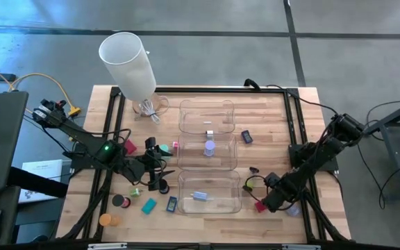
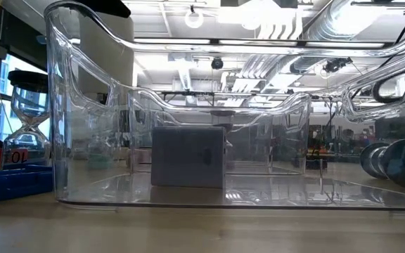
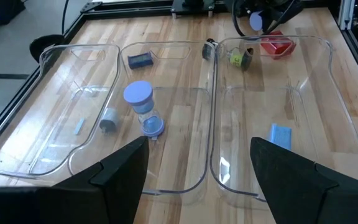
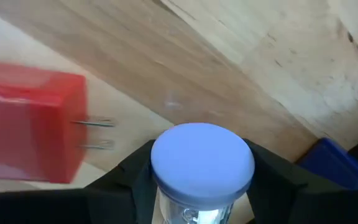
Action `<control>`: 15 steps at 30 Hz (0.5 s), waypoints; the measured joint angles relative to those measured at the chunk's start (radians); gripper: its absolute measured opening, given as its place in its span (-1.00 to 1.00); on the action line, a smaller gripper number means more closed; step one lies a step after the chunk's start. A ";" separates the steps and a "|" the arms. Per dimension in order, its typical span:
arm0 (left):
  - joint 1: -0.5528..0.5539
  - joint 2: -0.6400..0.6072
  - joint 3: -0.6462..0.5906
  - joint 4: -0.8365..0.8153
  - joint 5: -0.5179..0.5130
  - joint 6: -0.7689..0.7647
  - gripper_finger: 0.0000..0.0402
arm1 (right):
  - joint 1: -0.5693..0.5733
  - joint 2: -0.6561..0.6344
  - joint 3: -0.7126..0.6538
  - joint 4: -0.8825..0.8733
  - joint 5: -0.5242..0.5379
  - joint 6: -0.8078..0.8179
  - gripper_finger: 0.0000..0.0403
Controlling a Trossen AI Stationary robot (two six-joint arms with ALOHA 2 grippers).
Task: Pick & Place Office items
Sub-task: Put the purple hourglass into the middle transparent bin
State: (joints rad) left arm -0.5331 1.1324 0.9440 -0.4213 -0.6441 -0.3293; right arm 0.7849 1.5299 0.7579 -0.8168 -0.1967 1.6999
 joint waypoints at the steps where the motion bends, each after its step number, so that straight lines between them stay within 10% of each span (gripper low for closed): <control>1: 0.000 0.000 0.000 0.000 0.000 0.000 0.35 | 0.000 0.000 0.008 -0.011 0.001 -0.001 -0.09; 15: 0.000 0.000 0.000 0.005 0.000 0.001 0.35 | -0.008 0.000 0.273 -0.310 0.152 -0.058 -0.09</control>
State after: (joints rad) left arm -0.5331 1.1324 0.9440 -0.4168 -0.6445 -0.3286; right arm 0.7769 1.5295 1.0312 -1.1271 -0.0450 1.6421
